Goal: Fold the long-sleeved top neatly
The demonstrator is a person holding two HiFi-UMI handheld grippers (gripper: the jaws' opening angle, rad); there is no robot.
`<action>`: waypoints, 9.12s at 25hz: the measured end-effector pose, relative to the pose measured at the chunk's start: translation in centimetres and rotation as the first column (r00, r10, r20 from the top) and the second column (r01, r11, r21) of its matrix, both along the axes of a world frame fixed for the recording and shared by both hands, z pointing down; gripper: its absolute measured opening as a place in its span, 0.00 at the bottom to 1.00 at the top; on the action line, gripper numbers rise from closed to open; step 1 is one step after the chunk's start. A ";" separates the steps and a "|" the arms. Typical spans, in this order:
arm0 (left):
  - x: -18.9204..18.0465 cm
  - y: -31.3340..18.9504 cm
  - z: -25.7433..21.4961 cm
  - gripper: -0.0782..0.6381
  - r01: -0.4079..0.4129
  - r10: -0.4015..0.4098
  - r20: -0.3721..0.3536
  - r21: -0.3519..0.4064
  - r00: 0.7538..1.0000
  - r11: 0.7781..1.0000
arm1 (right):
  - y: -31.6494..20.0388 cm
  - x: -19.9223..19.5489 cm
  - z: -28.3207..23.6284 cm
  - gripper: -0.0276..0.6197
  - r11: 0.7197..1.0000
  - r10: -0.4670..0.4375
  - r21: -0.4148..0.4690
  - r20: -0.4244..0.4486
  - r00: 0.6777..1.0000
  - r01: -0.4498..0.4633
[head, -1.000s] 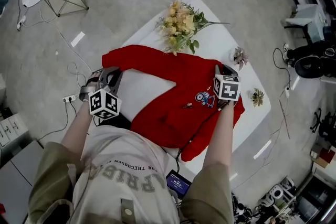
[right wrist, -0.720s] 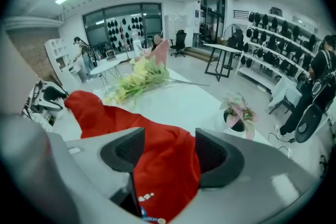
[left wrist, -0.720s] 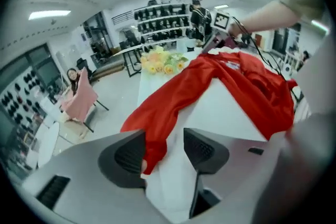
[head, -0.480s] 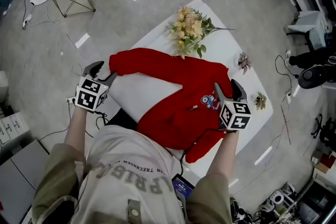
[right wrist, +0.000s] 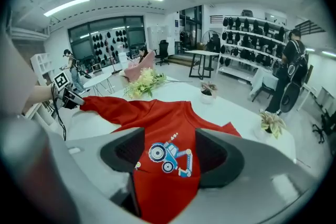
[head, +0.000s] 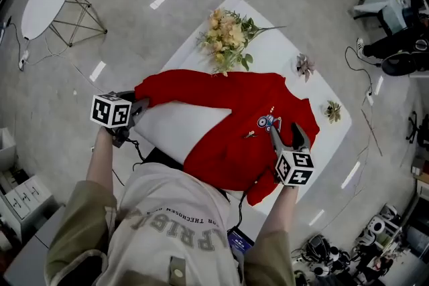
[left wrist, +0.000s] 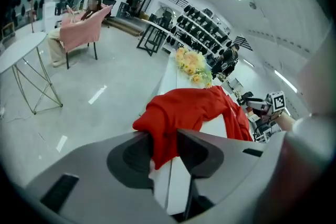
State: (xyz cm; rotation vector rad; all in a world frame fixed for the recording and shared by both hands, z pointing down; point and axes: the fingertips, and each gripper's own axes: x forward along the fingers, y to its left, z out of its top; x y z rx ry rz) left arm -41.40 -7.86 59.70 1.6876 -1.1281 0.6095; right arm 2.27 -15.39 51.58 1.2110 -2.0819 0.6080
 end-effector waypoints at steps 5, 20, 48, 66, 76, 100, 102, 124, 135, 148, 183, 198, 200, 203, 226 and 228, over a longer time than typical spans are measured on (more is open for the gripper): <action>-2.4 -2.0 -4.5 0.16 -0.007 -0.017 0.145 0.160 0.989 0.987 | 2.8 1.7 -0.1 0.49 0.996 0.092 0.011 -0.006 0.996 -0.092; 22.2 2.1 -17.5 0.16 -0.652 0.445 0.493 0.411 0.747 0.637 | 18.1 9.2 -1.7 0.49 0.981 0.167 0.093 0.026 0.986 -0.169; 47.3 17.6 -1.8 0.29 -0.925 0.792 0.483 0.249 0.374 0.285 | 25.8 12.9 1.6 0.49 0.994 0.099 0.045 -0.001 0.995 -0.099; 26.2 19.2 1.3 0.44 -0.796 0.609 0.635 0.016 0.475 0.605 | 33.1 6.5 9.4 0.41 0.905 -0.414 -0.237 -0.295 0.861 0.354; 25.0 20.3 -4.8 0.17 -0.860 0.489 0.730 0.276 0.478 0.428 | 34.1 8.4 5.0 0.13 0.958 -0.265 -0.001 -0.391 0.881 0.287; 34.4 14.7 -1.9 0.35 -0.566 0.533 0.239 0.098 0.812 0.818 | 24.4 6.1 6.7 0.46 0.956 0.199 -0.241 0.101 0.975 -0.170; 34.1 14.1 -0.8 0.25 -0.527 0.494 0.257 0.077 0.831 0.846 | 23.8 5.9 7.8 0.36 0.950 0.185 -0.269 0.068 0.980 -0.160; 25.4 19.6 -2.2 0.40 -0.568 0.511 0.369 0.061 0.776 0.820 | 25.7 11.9 4.4 0.41 0.944 0.266 -0.229 0.101 0.959 -0.238; 20.3 26.8 3.3 0.44 -0.574 0.589 0.196 -0.130 0.784 0.808 | 41.7 10.5 7.7 0.42 0.834 0.436 -0.426 0.122 0.892 -0.350; 23.5 26.8 5.9 0.22 -0.619 0.631 0.120 -0.120 0.767 0.776 | 40.2 10.1 11.8 0.25 0.805 0.473 -0.492 0.191 0.860 -0.333; 28.1 -0.7 -3.5 0.14 -0.538 0.463 0.420 0.074 0.780 0.840 | 16.7 15.8 4.1 0.10 0.805 0.535 -0.474 0.320 0.781 -0.357; 27.4 -4.7 -2.7 0.32 -0.493 0.481 0.133 0.070 0.866 0.867 | 12.8 15.6 2.8 0.42 0.790 0.603 -0.389 0.345 0.720 -0.474; 26.1 -4.6 -3.1 0.32 -0.484 0.471 0.151 0.069 0.869 0.872 | 13.0 15.9 1.8 0.42 0.800 0.592 -0.356 0.336 0.733 -0.483; 24.9 -1.9 -3.6 0.37 -0.522 0.518 0.099 0.029 0.850 0.852 | 15.2 15.9 1.3 0.42 0.835 0.533 -0.330 0.282 0.798 -0.441; 25.5 9.0 0.4 0.17 -0.709 0.638 0.465 -0.029 0.614 0.704 | 24.4 15.5 8.9 0.11 0.942 -0.048 -0.335 -0.015 0.999 0.040; 25.3 9.4 -0.9 0.16 -0.712 0.628 0.470 0.003 0.621 0.702 | 24.6 15.4 7.5 0.10 0.949 -0.065 -0.309 0.012 0.998 0.066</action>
